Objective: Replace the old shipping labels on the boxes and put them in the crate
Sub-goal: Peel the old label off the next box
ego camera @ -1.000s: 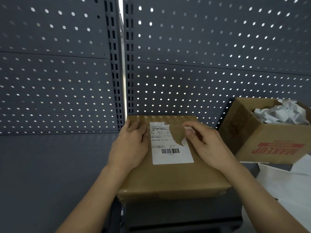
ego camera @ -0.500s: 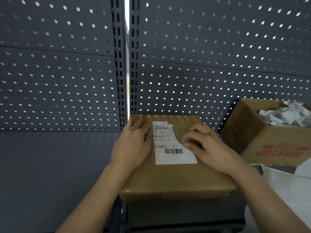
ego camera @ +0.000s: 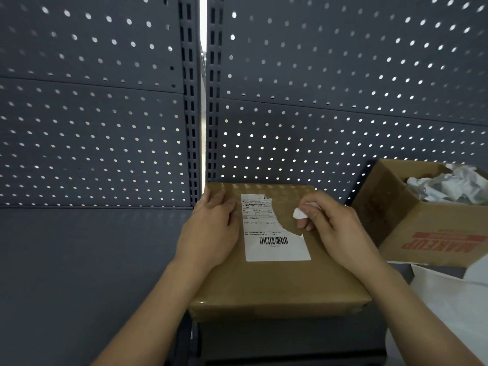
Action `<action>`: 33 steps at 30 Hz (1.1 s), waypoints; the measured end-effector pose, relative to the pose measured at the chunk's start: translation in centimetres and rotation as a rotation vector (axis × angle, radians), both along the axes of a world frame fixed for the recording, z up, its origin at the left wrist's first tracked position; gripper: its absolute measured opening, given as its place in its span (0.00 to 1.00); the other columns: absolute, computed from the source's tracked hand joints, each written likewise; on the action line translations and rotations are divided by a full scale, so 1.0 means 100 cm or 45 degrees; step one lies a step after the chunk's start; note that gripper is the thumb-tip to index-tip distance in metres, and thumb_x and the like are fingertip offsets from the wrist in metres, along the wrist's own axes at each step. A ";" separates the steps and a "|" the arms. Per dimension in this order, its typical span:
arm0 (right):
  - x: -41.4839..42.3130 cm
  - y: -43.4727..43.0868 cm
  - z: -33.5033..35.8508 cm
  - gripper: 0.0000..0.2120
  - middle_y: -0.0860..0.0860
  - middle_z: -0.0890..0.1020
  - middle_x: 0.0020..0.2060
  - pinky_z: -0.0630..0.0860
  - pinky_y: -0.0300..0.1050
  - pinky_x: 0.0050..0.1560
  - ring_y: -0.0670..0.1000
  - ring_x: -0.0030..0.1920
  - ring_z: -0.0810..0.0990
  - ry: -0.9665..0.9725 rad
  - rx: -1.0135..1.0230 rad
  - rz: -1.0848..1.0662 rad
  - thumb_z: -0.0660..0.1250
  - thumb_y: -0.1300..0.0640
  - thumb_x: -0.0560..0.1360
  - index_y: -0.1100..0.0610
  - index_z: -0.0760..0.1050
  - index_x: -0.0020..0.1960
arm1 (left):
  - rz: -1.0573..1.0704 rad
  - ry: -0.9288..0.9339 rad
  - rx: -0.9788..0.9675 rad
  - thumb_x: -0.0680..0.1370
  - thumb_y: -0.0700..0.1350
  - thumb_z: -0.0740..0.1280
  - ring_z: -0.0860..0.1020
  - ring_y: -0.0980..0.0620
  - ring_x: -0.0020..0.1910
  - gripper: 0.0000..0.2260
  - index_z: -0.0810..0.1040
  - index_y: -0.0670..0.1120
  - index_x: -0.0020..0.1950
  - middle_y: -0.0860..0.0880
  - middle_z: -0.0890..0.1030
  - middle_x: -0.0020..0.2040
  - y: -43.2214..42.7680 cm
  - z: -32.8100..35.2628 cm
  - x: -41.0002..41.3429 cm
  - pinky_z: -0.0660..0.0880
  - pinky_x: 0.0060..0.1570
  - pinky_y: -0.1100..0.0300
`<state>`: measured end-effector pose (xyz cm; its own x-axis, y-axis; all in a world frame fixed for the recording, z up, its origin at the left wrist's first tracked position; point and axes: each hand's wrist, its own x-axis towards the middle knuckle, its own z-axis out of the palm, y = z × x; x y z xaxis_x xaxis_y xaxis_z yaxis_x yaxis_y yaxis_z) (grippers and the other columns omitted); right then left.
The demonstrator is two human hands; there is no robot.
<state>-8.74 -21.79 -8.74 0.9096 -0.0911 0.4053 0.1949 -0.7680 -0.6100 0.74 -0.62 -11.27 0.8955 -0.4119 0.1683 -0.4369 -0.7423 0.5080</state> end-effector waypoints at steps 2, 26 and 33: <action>0.002 -0.002 0.002 0.08 0.48 0.82 0.33 0.74 0.36 0.42 0.47 0.35 0.80 -0.002 0.083 -0.030 0.62 0.62 0.81 0.52 0.77 0.48 | -0.001 -0.003 -0.009 0.83 0.51 0.53 0.45 0.54 0.78 0.18 0.68 0.55 0.73 0.55 0.60 0.77 0.000 0.000 0.000 0.68 0.65 0.47; 0.020 -0.001 0.015 0.19 0.43 0.80 0.41 0.69 0.28 0.41 0.40 0.39 0.77 0.373 -0.248 -0.045 0.56 0.68 0.80 0.49 0.79 0.57 | -0.006 0.026 -0.027 0.83 0.52 0.53 0.44 0.54 0.78 0.19 0.65 0.56 0.74 0.56 0.59 0.78 0.001 0.004 -0.002 0.67 0.66 0.48; 0.005 0.009 0.021 0.08 0.43 0.80 0.38 0.73 0.37 0.41 0.44 0.39 0.77 0.409 -0.328 -0.101 0.62 0.56 0.78 0.47 0.78 0.44 | -0.007 0.021 -0.024 0.83 0.52 0.53 0.45 0.54 0.78 0.19 0.65 0.55 0.75 0.56 0.60 0.77 0.001 0.006 -0.003 0.67 0.65 0.49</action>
